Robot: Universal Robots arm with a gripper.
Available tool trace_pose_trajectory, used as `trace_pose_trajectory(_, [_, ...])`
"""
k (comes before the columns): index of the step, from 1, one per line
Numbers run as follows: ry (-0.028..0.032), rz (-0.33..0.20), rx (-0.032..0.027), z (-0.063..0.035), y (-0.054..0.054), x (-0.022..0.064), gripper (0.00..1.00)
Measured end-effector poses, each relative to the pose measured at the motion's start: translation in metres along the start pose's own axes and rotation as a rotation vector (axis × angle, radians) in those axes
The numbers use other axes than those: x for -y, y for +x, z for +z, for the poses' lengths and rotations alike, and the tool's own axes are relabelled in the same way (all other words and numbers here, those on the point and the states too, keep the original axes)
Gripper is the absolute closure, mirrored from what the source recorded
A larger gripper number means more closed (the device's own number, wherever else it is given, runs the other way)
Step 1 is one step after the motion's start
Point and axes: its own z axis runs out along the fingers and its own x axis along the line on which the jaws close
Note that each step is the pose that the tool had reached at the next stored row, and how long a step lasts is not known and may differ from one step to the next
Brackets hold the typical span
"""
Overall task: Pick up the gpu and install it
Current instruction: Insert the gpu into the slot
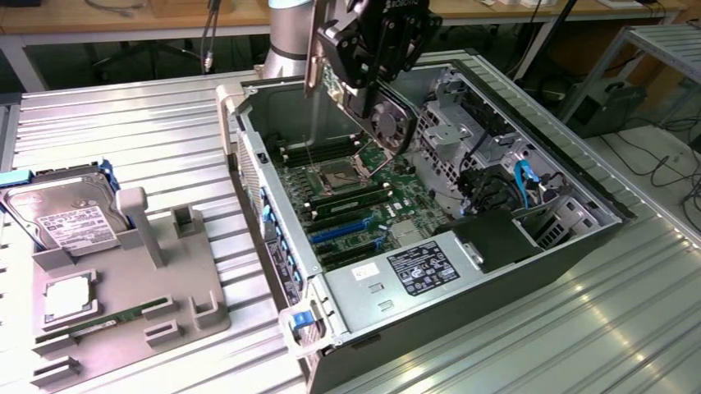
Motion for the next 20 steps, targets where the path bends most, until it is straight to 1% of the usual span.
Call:
trace_pose_trajectory(10, [0.0005, -0.045, 0.0000, 0.0000, 0.0000, 0.0000, 0.73])
trace_pose_trajectory(20, [0.0014, -0.103, -0.0003, 0.0000, 0.0000, 0.0000, 0.73])
